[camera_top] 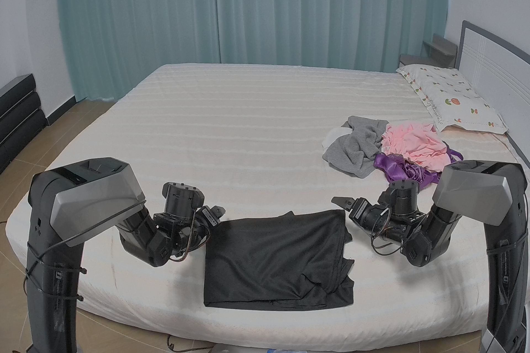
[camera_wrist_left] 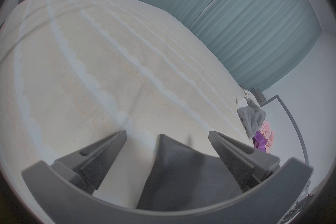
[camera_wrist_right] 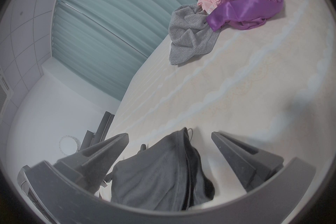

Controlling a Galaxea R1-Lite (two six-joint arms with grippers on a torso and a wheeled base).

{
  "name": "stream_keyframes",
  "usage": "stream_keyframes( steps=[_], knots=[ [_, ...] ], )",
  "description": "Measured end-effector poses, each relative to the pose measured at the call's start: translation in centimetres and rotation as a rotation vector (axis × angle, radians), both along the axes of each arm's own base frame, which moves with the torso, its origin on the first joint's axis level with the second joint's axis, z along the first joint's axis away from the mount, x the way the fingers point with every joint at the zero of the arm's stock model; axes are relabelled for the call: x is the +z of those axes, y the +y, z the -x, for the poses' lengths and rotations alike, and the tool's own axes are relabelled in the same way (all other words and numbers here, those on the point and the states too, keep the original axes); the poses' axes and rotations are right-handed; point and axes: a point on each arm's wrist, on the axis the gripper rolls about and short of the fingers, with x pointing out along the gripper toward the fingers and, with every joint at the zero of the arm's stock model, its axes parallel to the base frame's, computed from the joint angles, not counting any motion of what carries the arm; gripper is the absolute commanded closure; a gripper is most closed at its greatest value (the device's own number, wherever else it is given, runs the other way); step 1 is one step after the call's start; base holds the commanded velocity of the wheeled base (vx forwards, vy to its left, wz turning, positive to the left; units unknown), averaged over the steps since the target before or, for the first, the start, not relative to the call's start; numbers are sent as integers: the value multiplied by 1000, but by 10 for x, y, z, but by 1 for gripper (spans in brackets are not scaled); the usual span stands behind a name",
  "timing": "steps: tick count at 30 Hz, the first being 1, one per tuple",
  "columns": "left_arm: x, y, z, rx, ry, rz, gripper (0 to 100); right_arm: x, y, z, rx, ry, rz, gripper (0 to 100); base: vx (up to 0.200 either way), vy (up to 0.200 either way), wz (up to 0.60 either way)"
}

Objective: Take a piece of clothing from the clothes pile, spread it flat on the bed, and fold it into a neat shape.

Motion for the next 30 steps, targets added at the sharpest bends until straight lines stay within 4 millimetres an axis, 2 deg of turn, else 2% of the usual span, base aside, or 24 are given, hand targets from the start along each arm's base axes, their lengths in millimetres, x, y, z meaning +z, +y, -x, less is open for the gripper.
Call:
stream_keyframes(
  steps=[4, 11, 18, 20, 30],
  knots=[
    [7, 5, 14, -7, 12, 3, 0, 9, -6, 20, 4, 24, -3, 0, 0, 0, 0],
    [20, 14, 45, -23, 50, 15, 0, 27, -11, 68, 40, 65, 3, 0, 0, 0, 0],
    [27, 19, 70, -8, 91, 89, 0, 38, 1, 112, 129, 105, 17, 0, -200, 0, 0],
    [28, 20, 73, -11, 87, 98, 0, 37, 2, 119, 143, 115, 22, 0, -200, 0, 0],
    [28, 21, 81, -16, 92, 99, 0, 37, 6, 132, 243, 101, 39, 0, 0, 0, 0]
  ],
)
